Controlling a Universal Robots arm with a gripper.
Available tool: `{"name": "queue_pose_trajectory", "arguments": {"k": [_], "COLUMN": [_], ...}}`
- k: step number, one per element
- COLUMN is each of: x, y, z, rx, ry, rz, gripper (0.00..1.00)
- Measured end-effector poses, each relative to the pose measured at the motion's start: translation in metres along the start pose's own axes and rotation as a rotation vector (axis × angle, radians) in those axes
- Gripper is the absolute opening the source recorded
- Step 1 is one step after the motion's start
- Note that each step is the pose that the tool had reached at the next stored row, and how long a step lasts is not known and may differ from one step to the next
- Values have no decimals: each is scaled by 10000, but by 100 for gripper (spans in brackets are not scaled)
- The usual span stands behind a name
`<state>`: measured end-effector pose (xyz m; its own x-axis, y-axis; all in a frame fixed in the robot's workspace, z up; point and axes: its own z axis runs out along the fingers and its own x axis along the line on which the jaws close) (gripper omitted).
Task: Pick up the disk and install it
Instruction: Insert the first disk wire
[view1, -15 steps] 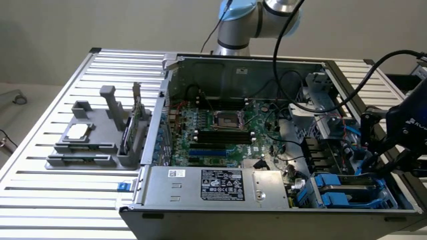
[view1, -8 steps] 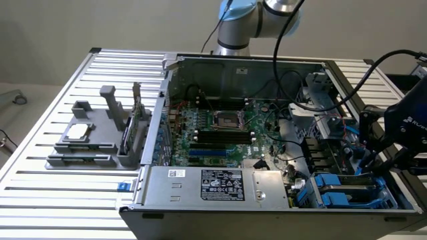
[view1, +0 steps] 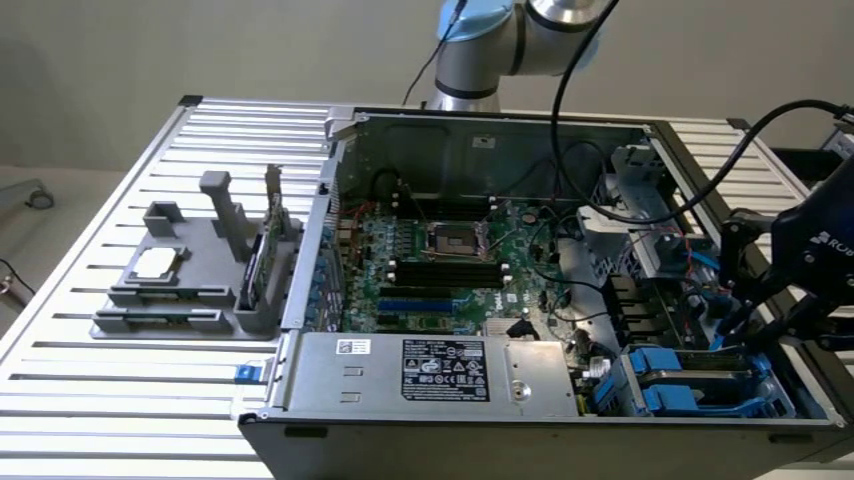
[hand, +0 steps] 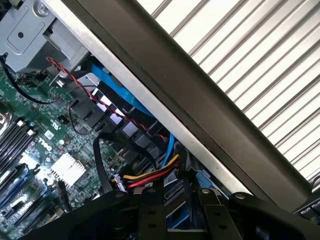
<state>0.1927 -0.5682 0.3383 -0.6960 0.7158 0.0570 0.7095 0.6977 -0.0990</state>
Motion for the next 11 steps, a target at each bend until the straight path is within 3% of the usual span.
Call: {"name": "queue_pose_trajectory", "arguments": {"k": [5,11], "x": [0,0], "y": [-2,-4], "z": [-5,-62], "rx": [70,174], "ry": [68,192], "rz": [18,13], "gripper": [31,31]}}
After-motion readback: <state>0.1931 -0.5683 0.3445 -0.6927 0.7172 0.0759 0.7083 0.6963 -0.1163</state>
